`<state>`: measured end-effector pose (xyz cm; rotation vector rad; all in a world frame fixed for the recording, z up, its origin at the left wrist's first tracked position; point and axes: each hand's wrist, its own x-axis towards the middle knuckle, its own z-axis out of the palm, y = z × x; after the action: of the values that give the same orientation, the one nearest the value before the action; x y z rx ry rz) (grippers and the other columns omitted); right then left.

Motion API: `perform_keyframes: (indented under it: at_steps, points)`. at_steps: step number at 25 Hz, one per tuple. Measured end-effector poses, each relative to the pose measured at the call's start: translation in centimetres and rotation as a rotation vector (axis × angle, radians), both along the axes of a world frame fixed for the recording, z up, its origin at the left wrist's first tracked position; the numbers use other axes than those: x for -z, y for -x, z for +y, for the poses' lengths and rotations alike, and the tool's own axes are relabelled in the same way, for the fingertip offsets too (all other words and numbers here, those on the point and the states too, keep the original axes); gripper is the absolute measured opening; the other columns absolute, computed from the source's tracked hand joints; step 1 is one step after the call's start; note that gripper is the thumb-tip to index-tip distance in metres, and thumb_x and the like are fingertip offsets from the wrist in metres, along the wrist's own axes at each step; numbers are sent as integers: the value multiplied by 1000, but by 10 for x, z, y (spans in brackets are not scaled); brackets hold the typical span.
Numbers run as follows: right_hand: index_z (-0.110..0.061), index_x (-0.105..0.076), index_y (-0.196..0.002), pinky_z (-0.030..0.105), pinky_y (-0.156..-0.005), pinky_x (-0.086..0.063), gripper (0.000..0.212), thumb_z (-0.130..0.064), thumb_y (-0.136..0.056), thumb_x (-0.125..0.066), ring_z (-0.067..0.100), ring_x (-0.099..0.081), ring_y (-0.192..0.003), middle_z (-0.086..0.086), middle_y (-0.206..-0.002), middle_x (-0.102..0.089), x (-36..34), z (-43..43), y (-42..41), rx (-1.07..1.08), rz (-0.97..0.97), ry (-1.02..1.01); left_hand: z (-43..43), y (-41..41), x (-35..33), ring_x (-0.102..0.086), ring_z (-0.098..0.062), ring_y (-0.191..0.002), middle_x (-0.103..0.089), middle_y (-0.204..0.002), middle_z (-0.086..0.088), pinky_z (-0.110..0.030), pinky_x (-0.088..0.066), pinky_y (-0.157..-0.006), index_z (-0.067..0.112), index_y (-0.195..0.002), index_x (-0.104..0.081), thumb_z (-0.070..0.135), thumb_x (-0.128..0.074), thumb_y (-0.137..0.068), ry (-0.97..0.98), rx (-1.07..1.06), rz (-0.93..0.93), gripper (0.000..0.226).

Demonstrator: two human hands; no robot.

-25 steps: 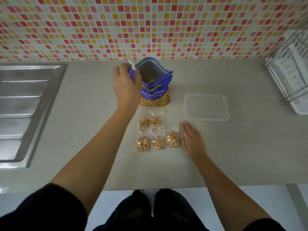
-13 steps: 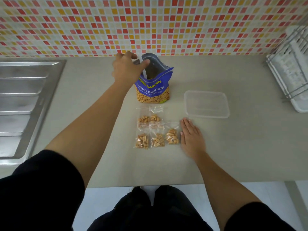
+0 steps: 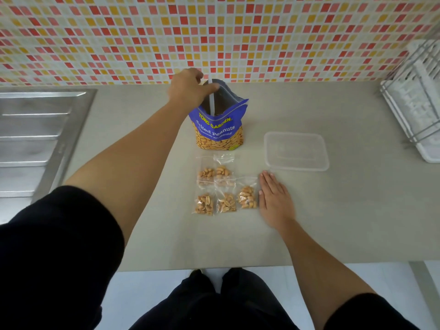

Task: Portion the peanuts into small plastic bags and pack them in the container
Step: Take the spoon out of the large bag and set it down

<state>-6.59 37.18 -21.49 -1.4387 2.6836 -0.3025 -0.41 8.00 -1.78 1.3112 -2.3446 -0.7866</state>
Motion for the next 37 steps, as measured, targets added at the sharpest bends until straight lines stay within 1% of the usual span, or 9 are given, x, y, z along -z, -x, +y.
perform_keyframes:
  at_steps: [6,10,14,16,18,24,30,34,37]
  points:
    - [-11,-38,-142,35,-110,-29,58,-31,-91,-17,18,-33,-139,2,-150,-37,0,-1,2,-8,-7,-21,-3,8,-1,-61,-21,-92,-66,-95,-4,-31,-48,-79,12,-97,-68,33,-62,-86,54,9,109,24]
    - [-11,-39,-141,35,-110,-29,58,-31,-91,-18,19,-34,-139,3,-149,-38,0,0,2,-10,-22,-16,1,-1,-28,-48,-4,-59,-54,-66,5,-11,-39,-58,14,-78,-54,23,-60,-86,47,28,302,13]
    - [-10,-39,-141,36,-110,-30,58,-31,-91,-18,20,-34,-138,3,-149,-38,0,0,1,-4,-32,-2,11,-41,-43,-67,-19,-64,-61,-65,-3,-30,-55,-64,22,-65,-46,10,-57,-74,-147,2,493,19]
    - [-11,-37,-142,35,-111,-27,60,-32,-91,-16,18,-32,-140,3,-150,-36,0,0,1,-5,-38,0,22,-69,-28,-66,-30,-70,-64,-68,-11,-38,-55,-67,22,-60,-45,11,-60,-68,-171,-60,442,20]
    - [-13,-33,-144,33,-113,-21,63,-35,-89,-12,17,-26,-142,1,-152,-31,0,1,1,-10,-53,3,36,-94,-6,-61,-27,-68,-67,-75,-15,-33,-50,-60,20,-61,-49,10,-63,-68,-154,-62,320,19]
    - [-11,-36,-143,36,-113,-23,63,-36,-89,-13,20,-29,-141,5,-151,-35,0,2,0,-6,-46,29,57,-113,45,-63,-27,-75,-71,-82,-11,-27,-46,-74,7,-98,-68,13,-62,-85,51,56,101,15]
    - [-7,-43,-138,39,-110,-29,59,-31,-90,-19,25,-38,-137,9,-146,-42,-5,1,-3,-6,-17,30,102,-152,113,-50,-21,-65,-61,-66,-8,-26,-35,-63,6,-85,-70,15,-56,-89,-164,-98,29,18]
    - [-5,-48,-135,41,-106,-36,55,-28,-91,-24,27,-44,-132,11,-142,-47,-6,-1,-3,-2,-15,28,127,-174,146,-28,-20,-57,-36,-55,-10,-28,-25,-54,-2,-60,-48,10,-50,-87,-233,-148,-105,30]
    - [-4,-48,-134,42,-105,-37,55,-27,-91,-24,29,-44,-132,12,-141,-48,-4,0,-3,-9,-23,20,135,-174,149,-25,-20,-55,-27,-52,-5,-30,-17,-49,11,-54,-31,7,-46,-86,-147,-83,-180,36]
